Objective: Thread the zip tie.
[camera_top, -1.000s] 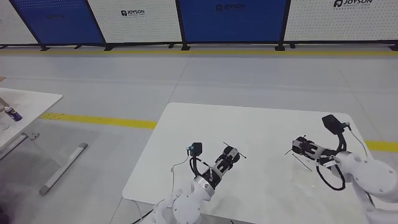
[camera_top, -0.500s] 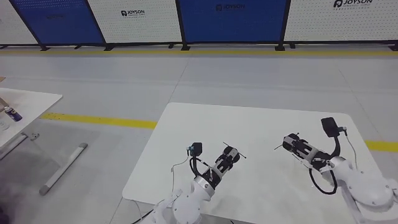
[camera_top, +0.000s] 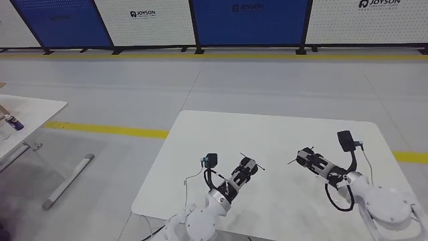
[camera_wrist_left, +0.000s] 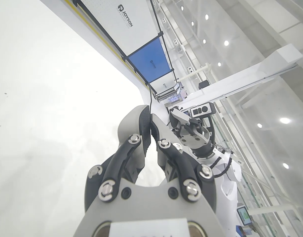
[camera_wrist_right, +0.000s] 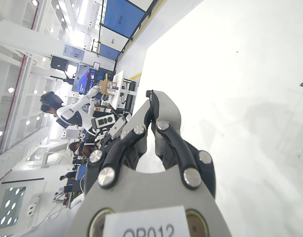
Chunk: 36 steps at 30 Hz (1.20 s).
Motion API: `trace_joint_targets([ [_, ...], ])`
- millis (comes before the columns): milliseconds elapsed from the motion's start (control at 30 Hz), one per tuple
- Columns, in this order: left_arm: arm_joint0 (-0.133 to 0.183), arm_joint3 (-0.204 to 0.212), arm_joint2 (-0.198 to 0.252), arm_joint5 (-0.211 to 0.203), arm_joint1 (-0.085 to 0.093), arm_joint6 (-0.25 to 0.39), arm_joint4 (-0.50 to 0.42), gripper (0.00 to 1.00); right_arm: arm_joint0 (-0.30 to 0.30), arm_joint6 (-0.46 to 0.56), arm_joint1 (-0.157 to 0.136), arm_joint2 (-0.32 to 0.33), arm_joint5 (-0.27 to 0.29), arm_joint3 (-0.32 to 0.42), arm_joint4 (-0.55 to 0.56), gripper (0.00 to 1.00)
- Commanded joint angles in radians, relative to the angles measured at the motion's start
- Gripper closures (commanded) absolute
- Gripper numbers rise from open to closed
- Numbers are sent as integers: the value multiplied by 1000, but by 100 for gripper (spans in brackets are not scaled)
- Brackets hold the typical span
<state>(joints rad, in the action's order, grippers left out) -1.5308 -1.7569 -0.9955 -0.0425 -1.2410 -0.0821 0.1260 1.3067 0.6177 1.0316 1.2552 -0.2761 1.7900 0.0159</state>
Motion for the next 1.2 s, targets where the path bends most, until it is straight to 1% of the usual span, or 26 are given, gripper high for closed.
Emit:
trace_joint_targets([
  [0, 0, 0, 0, 0, 0, 0, 0, 100, 0, 0, 0, 0, 0, 0, 0, 100],
  [167, 0, 0, 0, 0, 0, 0, 0, 100, 37, -105, 8, -25, 15, 23, 27, 100],
  [267, 0, 0, 0, 0, 0, 0, 0, 100, 54, -178, 15, -66, -5, 36, 91, 100],
  [400, 0, 0, 0, 0, 0, 0, 0, 100, 60, -224, 21, -101, -41, 42, 154, 100],
  [800, 0, 0, 0, 0, 0, 0, 0, 100, 60, -224, 21, -101, -41, 42, 154, 100],
  [833, -1, 3, 0, 1, 0, 1, 1, 100, 60, -224, 21, -101, -41, 42, 154, 100],
  [867, -2, 20, 5, 4, 0, 6, 15, 100, 60, -224, 21, -101, -41, 42, 154, 100],
  [967, 1, 48, 22, -8, -1, 17, 39, 100, 60, -224, 21, -101, -41, 42, 154, 100],
  [1033, 3, 51, 28, -21, -1, 22, 59, 100, 60, -224, 21, -101, -41, 42, 154, 100],
  [1100, 1, 46, 30, -50, -3, 4, 54, 100, 60, -224, 21, -101, -41, 42, 154, 100],
  [1167, 1, 46, 31, -55, -4, 2, 52, 100, 60, -224, 21, -101, -41, 42, 154, 100],
])
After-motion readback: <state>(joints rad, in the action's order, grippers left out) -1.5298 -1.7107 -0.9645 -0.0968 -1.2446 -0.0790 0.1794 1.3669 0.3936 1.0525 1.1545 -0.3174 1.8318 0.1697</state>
